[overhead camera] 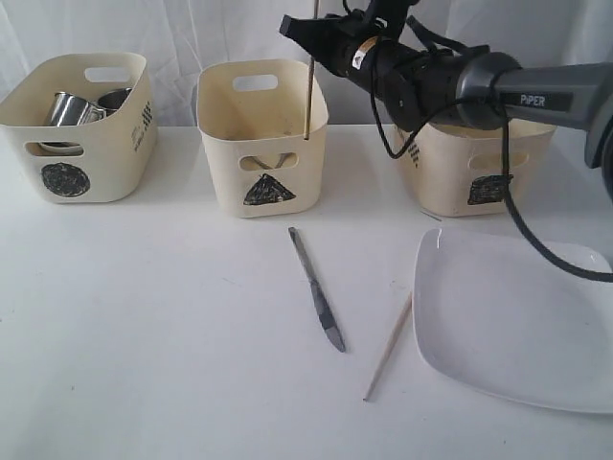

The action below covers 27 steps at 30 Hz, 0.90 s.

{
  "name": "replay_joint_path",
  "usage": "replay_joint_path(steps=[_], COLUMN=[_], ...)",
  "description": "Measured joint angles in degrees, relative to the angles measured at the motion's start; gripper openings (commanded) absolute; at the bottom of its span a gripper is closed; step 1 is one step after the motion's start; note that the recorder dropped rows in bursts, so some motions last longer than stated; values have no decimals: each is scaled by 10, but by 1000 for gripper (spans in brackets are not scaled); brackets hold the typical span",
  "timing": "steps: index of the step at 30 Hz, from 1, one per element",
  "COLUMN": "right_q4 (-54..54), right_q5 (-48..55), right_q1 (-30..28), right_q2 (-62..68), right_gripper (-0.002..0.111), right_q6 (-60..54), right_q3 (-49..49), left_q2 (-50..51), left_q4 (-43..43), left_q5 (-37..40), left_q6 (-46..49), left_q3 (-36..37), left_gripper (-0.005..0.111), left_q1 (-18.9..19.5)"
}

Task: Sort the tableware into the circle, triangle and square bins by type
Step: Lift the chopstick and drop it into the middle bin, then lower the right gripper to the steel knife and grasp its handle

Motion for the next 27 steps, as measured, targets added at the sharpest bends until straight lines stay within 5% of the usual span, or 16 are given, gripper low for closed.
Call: replay_joint_path(steps=[5, 16, 27], right_q4=[-10, -47, -52], right_q5=[1, 115, 412], right_q1=[0, 19, 19], right_q2=[14, 28, -88], right_gripper=[4, 4, 9], right_q6=[0, 2, -129], right_q3=[-48, -54, 43], left_q2=[0, 0, 0], left_q4=[0, 0, 0], left_q5=[0, 0, 0], left_q6=[0, 0, 0], left_q3=[0, 0, 0], left_gripper=[0, 0, 0], left_q1=[0, 0, 0])
